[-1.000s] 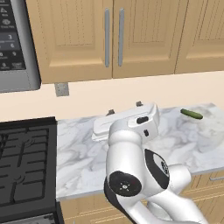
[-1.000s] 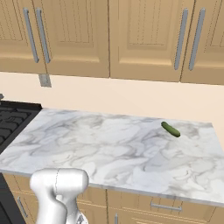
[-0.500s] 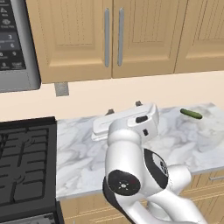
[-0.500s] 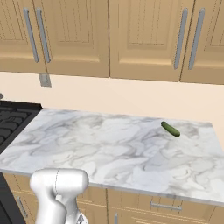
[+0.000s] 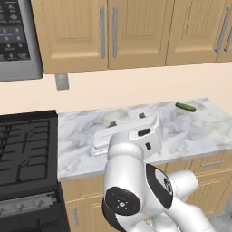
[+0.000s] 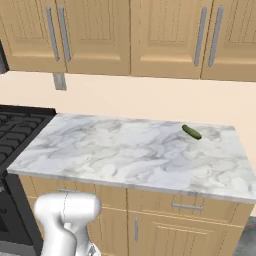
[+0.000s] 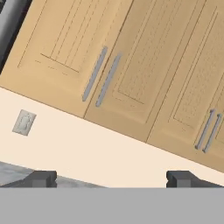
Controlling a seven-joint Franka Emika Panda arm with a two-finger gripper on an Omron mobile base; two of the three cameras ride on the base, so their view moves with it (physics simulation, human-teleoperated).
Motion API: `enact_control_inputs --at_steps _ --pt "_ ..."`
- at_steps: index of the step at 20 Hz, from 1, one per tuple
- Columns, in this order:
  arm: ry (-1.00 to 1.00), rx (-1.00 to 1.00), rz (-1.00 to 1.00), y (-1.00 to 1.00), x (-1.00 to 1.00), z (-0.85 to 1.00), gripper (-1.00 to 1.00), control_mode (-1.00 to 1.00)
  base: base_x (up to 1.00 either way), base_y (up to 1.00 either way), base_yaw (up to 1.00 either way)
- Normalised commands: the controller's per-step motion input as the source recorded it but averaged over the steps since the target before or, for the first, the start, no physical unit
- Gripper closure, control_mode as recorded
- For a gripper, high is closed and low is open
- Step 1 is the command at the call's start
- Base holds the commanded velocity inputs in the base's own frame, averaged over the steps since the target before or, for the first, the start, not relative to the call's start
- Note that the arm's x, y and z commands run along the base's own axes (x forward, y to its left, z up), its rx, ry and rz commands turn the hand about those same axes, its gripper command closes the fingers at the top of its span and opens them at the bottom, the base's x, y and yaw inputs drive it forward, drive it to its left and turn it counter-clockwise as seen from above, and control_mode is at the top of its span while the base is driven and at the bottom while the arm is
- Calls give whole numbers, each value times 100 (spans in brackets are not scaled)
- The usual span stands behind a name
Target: Close all open cabinet doors.
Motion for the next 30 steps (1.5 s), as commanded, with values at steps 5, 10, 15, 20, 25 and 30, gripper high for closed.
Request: enact_control_inputs --at_steps 5,10,15,20,25,30 --pt "0 0 0 0 0 0 -100 100 -93 50 -1" --pt "0 0 0 0 0 0 -100 100 -44 99 -3" --pt "0 0 0 0 0 0 -100 100 -23 100 -2" --pt "0 0 0 0 0 0 -100 100 -48 100 0" --pt "0 0 0 0 0 0 -100 100 -46 100 0" --pt "0 0 0 0 0 0 -100 100 -39 100 0"
